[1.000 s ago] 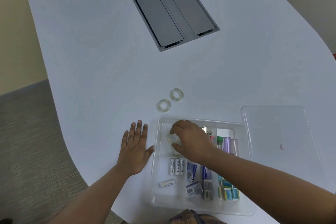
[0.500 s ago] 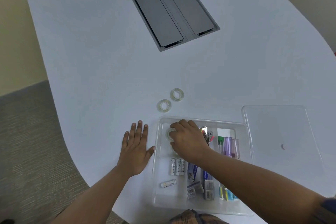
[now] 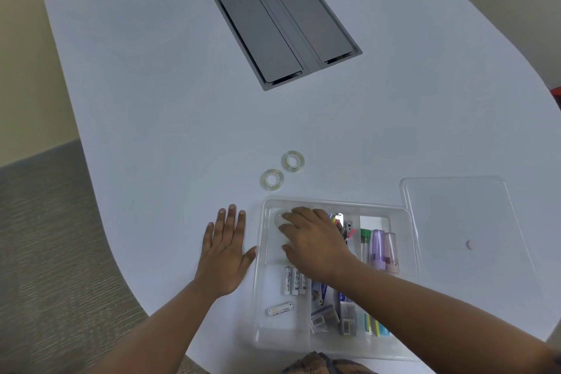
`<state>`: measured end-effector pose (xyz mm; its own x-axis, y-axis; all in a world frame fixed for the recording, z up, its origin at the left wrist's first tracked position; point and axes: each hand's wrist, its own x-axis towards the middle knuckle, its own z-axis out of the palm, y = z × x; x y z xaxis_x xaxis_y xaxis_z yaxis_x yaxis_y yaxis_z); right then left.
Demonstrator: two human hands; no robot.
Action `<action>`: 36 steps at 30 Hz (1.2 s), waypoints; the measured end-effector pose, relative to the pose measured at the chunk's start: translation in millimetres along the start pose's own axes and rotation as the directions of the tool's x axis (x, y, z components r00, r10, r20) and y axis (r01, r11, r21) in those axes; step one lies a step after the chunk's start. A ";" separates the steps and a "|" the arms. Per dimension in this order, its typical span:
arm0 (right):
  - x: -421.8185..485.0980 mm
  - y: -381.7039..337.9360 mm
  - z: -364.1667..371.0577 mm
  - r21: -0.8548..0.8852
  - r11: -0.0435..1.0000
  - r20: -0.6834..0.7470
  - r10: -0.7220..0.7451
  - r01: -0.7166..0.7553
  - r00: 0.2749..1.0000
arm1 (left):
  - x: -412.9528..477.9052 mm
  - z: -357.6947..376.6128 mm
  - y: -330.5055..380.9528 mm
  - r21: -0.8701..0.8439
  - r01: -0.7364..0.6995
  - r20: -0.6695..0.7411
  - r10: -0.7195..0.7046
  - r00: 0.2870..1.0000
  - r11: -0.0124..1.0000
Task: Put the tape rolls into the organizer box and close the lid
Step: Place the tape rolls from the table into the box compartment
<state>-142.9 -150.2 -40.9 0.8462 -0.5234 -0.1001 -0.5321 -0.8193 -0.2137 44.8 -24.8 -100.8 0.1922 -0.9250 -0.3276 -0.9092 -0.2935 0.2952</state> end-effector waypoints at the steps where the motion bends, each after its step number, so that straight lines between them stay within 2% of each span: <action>1: -3.6 2.9 -2.0 0.045 0.999 -0.038 0.027 -0.026 0.999 | -0.6 -1.2 0.8 -0.016 0.001 -0.006 -0.001 1.000 1.000; 6: -20.8 34.2 -13.4 0.133 0.981 -0.160 0.164 -0.144 0.973 | 0.1 -16.7 7.4 -0.137 0.025 -0.082 -0.036 0.996 0.990; 9: -30.2 55.9 -14.3 0.116 0.967 -0.154 0.244 -0.228 0.958 | 23.0 -37.2 12.8 -0.219 0.042 -0.151 -0.077 0.985 0.975; 12: -37.1 67.3 -6.3 0.096 0.956 -0.102 0.285 -0.276 0.953 | 55.0 -58.1 18.2 -0.234 -0.020 -0.196 -0.027 0.980 0.972; 19: -41.4 71.3 11.9 0.088 0.950 -0.103 0.306 -0.298 0.946 | 104.8 -82.4 30.2 -0.119 -0.219 -0.096 0.209 0.973 0.968; 23: -41.0 73.6 18.0 0.082 0.951 -0.117 0.306 -0.298 0.945 | 114.3 -80.6 30.0 -0.057 -0.209 -0.003 0.209 0.978 0.976; 29: -40.5 74.3 18.9 0.084 0.950 -0.121 0.310 -0.302 0.943 | 111.1 -87.3 27.1 -0.136 -0.153 -0.157 0.131 0.979 0.979; 33: -40.3 73.2 17.1 0.100 0.951 -0.149 0.304 -0.291 0.941 | 88.2 -95.7 27.3 -0.343 -0.132 -0.338 0.009 0.941 0.930; 36: -40.3 72.4 16.0 0.110 0.953 -0.163 0.299 -0.283 0.940 | 61.9 -98.8 39.0 -0.384 -0.201 -0.352 0.058 0.934 0.901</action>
<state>-215.1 -184.7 -67.8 0.6321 -0.7749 0.0002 -0.7435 -0.6066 -0.2816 57.6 -117.3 -20.9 0.2568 -0.9661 0.0275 -0.7164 -0.1711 0.6764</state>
